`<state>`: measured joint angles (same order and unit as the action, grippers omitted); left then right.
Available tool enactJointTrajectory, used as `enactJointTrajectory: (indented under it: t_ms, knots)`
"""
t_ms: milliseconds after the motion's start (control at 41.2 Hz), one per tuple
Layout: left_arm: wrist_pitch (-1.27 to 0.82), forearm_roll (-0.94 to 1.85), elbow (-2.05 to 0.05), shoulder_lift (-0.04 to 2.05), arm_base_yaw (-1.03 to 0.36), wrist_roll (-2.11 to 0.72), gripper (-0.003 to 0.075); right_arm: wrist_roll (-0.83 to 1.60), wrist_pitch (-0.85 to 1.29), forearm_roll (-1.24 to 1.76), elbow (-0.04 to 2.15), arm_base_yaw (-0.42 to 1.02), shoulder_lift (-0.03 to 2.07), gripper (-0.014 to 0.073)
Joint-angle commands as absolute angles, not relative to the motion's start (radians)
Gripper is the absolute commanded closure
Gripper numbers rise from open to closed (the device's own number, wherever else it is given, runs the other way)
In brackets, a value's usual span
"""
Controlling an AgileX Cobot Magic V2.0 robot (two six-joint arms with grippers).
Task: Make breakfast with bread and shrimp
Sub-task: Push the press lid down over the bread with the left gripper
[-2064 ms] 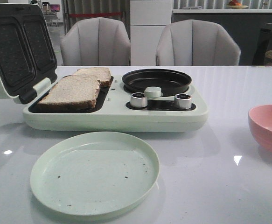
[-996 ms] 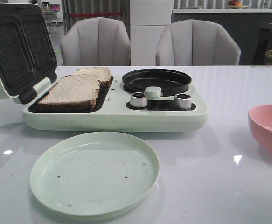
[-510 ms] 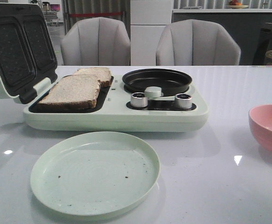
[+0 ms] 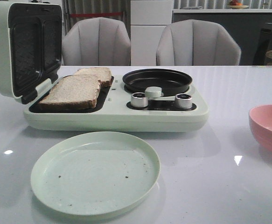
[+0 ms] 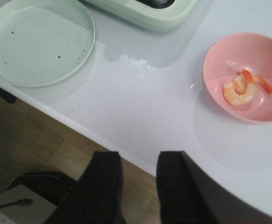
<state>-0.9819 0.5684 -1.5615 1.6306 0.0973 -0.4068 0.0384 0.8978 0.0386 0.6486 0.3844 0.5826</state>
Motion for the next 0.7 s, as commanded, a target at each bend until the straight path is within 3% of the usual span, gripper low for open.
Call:
enactJointTrajectory:
  t_ms: [0,680]
  knots:
    - [-0.929,0.618,-1.546,1.516,0.040,-0.443,0.0622,0.043,0.839,0.032,0.673,0.381,0.581,0.0270]
    - [-0.711,0.514,-1.058,1.073,-0.530,-0.469,0.0622,0.043,0.839,0.032,0.673,0.381,0.581,0.0270]
